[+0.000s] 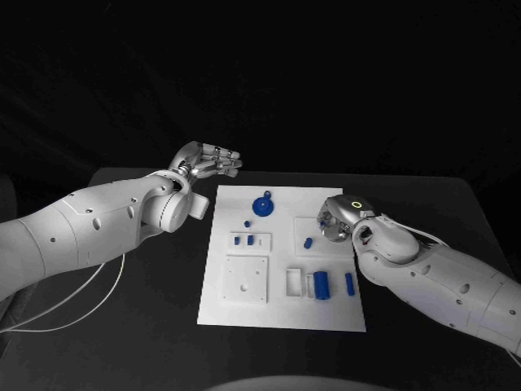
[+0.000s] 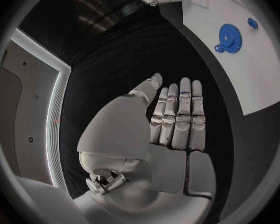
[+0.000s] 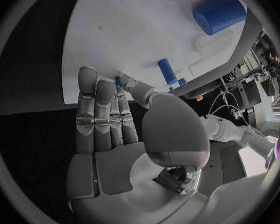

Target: Assemble the parts on the task board

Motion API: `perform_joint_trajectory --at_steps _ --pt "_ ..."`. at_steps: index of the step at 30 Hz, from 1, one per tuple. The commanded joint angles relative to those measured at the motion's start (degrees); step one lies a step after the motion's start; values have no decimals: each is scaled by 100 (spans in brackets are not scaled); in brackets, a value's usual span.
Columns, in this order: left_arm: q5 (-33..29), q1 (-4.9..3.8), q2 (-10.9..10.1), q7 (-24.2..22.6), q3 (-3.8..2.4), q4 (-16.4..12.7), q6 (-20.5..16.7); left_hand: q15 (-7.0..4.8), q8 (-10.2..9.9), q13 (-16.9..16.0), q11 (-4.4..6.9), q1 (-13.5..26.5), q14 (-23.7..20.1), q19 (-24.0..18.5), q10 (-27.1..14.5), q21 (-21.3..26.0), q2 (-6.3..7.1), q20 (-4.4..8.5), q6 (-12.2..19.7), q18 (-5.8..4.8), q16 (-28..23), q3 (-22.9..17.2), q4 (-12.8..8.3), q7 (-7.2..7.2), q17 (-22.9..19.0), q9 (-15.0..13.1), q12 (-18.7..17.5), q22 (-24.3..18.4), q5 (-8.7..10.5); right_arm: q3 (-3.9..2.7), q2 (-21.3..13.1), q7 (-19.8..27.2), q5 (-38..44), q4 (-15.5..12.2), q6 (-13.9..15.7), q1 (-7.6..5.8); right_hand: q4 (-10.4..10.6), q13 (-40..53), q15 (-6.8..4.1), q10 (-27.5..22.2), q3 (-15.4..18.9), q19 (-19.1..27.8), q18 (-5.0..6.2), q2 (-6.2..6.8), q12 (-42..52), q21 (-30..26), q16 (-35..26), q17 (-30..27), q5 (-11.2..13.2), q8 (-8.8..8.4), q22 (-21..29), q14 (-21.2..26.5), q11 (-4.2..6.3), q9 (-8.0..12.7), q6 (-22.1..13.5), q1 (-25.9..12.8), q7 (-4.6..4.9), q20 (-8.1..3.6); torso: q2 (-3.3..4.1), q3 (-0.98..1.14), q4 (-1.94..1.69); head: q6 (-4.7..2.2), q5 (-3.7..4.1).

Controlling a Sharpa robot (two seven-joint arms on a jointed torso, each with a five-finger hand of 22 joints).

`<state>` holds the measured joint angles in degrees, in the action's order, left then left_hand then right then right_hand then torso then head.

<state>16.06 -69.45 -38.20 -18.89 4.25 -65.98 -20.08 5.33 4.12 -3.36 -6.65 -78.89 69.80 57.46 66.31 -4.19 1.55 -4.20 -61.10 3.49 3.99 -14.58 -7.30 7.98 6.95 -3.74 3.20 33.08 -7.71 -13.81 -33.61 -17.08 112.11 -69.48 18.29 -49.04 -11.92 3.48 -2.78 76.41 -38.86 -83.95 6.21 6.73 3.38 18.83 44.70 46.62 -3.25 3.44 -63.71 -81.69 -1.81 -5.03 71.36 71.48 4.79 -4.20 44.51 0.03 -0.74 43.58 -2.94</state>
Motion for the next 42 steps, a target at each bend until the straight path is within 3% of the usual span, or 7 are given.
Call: perform_joint_trajectory --at_steps 1,17,26,33,38,42 --pt "-29 -8 16 -45 -6 -11 99 -4 -21 3 -6 42 -26 23 -44 -15 2 -1 30 18 -28 5 -23 -7 7 -3 16 -5 24 54 23 -162 185 29 -158 57 -76 25 -53 73 -84 -196 118 -83 17 48 -14 14 28 28 -38 -14 21 -51 47 30 -10 -42 -3 -3 1 12 10" --pt "-20 -9 12 -39 -6 37 101 -4 -22 3 -6 33 -27 20 -45 -20 4 0 27 15 -28 4 -33 -7 7 -3 15 -23 20 70 1 -328 331 -38 154 47 -126 19 -105 183 -138 -205 75 -55 15 180 -88 73 48 29 -183 -63 58 -106 130 30 -42 -106 -5 -4 1 16 19" --pt "-6 -9 5 19 -6 41 65 2 -22 3 -13 39 -45 4 -59 -19 13 -6 30 8 -31 6 -38 -6 3 -3 14 -47 4 63 -90 -269 279 -202 477 -41 -87 20 -117 222 -253 -221 64 17 15 286 -145 116 46 28 -272 -101 70 -140 160 -2 -54 -117 -24 -11 15 -13 34" --pt "-3 -9 20 12 -6 47 27 2 -22 3 -13 39 -45 4 -59 -19 13 -6 30 8 -31 6 -38 -6 3 -3 14 -47 4 1 -267 -249 185 -508 549 -100 -70 20 -119 224 -257 -221 58 27 15 333 -157 125 46 28 -299 -105 72 -148 163 -2 -56 -118 -46 -17 35 -38 35" --pt "-3 -7 26 2 -5 48 1 2 -23 3 -12 43 -48 8 -59 -24 11 -6 31 10 -27 -1 -37 -6 3 -3 15 -69 -5 -82 -439 -224 66 -902 597 -109 -54 20 -120 227 -249 -223 56 34 15 337 -167 136 47 28 -309 -111 74 -154 164 11 -57 -120 -76 -25 53 -28 -7" --pt "-8 -2 41 -10 -4 61 -35 1 -22 3 -11 45 -44 11 -56 -27 9 -5 28 11 -27 -3 -37 -6 4 -3 16 -75 -5 -110 -514 -169 -70 -1218 696 -79 -28 20 -121 219 -215 -229 50 23 17 364 -189 148 48 28 -324 -120 73 -156 155 42 -55 -122 -107 -28 66 -26 -36"
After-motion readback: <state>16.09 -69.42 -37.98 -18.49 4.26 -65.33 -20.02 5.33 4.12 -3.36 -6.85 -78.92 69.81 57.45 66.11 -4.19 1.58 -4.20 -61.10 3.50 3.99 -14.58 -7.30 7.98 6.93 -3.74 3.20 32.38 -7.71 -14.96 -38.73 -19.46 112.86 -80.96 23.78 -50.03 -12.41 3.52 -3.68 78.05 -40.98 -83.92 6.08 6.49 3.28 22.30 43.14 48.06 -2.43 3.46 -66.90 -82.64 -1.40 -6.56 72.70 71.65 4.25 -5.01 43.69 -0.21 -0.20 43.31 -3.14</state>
